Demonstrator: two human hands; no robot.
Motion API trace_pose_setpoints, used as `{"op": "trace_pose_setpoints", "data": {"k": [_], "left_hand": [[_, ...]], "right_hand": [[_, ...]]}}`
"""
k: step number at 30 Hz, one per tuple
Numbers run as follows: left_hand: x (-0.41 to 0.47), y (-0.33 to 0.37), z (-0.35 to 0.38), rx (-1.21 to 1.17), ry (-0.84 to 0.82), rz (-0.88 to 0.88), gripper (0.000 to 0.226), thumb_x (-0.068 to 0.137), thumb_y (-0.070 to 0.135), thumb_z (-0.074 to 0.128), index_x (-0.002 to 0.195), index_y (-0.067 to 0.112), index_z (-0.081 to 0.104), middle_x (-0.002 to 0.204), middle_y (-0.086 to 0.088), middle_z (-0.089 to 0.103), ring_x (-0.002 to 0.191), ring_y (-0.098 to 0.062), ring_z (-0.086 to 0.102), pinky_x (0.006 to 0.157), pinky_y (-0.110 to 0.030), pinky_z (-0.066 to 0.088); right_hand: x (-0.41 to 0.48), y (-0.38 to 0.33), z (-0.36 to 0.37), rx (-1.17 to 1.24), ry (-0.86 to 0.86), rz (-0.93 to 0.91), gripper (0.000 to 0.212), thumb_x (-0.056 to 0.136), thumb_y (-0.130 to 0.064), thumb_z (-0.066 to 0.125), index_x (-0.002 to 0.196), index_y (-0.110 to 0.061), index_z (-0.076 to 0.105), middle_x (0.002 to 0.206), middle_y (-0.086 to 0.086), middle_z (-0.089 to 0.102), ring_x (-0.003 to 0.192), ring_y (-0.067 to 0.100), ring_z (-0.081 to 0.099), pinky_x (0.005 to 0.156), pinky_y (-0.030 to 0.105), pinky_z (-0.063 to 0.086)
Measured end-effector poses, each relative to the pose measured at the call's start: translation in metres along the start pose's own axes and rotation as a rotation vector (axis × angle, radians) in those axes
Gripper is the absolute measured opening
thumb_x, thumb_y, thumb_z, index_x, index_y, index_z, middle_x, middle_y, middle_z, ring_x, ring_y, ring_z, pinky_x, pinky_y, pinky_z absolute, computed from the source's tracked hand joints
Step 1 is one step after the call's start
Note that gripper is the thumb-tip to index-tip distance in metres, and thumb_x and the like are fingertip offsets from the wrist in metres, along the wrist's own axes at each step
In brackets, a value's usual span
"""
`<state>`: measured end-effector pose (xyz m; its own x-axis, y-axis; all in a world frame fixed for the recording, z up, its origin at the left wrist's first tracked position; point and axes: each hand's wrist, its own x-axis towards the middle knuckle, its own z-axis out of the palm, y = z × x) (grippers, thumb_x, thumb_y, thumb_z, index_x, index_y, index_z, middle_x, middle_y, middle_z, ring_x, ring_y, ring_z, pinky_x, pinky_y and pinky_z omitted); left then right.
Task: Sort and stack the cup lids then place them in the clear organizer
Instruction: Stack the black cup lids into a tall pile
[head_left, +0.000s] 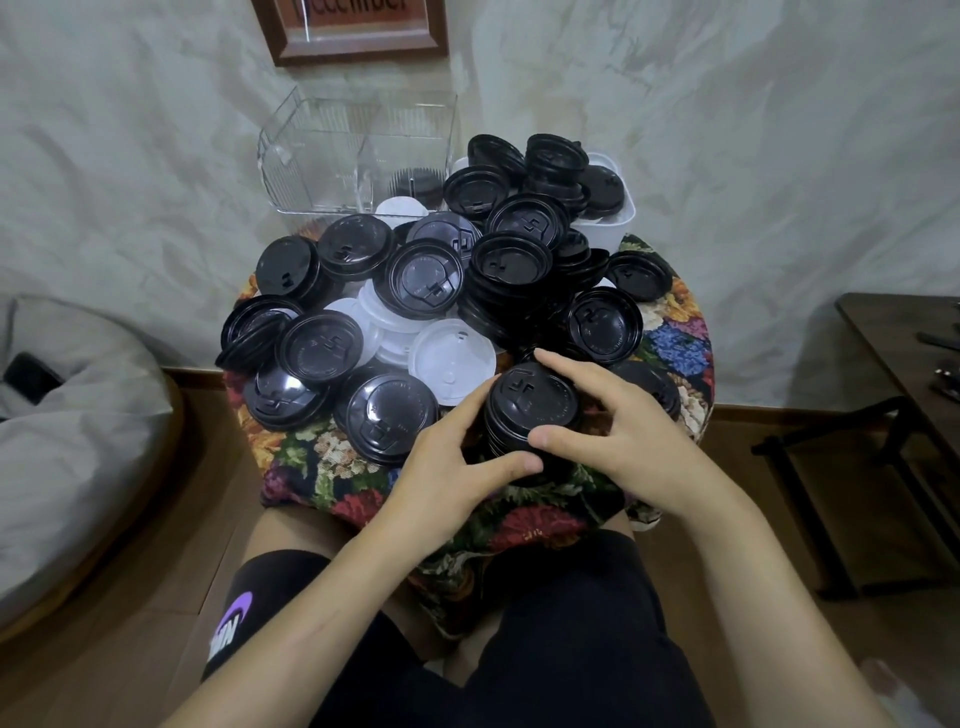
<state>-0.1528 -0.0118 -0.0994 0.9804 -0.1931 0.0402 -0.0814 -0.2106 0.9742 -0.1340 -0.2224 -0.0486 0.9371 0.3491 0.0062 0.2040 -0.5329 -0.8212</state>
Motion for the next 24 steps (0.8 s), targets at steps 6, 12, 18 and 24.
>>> {"op": "trace_pose_setpoints", "data": {"k": [6,12,18,24], "left_hand": [[0.001,-0.002,-0.001,0.015,-0.005,0.021,0.068,0.082,0.028,0.085,0.141,0.045,0.056,0.131,0.012,0.070,0.124,-0.011,0.064,0.105,-0.058,0.050],[0.000,0.000,0.002,0.082,0.034,0.042,0.067,0.076,0.039,0.085,0.137,0.047,0.057,0.125,0.015,0.072,0.120,-0.008,0.066,0.104,-0.052,0.052],[-0.001,-0.001,0.002,0.147,0.035,0.062,0.066,0.075,0.049,0.083,0.136,0.047,0.057,0.119,0.015,0.073,0.111,-0.009,0.068,0.096,-0.052,0.056],[-0.002,0.001,-0.001,0.205,0.017,0.074,0.064,0.080,0.044,0.083,0.138,0.045,0.055,0.121,0.018,0.071,0.112,-0.007,0.067,0.095,-0.048,0.057]], "right_hand": [[0.005,0.000,-0.001,-0.054,0.002,0.012,0.069,0.083,-0.044,0.084,0.145,-0.040,0.055,0.134,-0.031,0.059,0.126,-0.012,0.052,0.111,0.025,0.042],[0.003,0.003,0.004,-0.034,0.031,0.047,0.078,0.069,-0.066,0.080,0.141,-0.046,0.056,0.126,-0.029,0.067,0.122,-0.005,0.059,0.112,0.038,0.046],[-0.004,0.004,0.015,-0.034,0.137,0.078,0.082,0.064,-0.077,0.073,0.139,-0.052,0.053,0.122,-0.029,0.068,0.120,-0.003,0.060,0.110,0.037,0.047],[-0.008,0.000,0.026,-0.052,0.204,0.096,0.071,0.066,-0.080,0.067,0.131,-0.057,0.052,0.113,-0.033,0.068,0.115,0.000,0.062,0.105,0.039,0.050]]}}
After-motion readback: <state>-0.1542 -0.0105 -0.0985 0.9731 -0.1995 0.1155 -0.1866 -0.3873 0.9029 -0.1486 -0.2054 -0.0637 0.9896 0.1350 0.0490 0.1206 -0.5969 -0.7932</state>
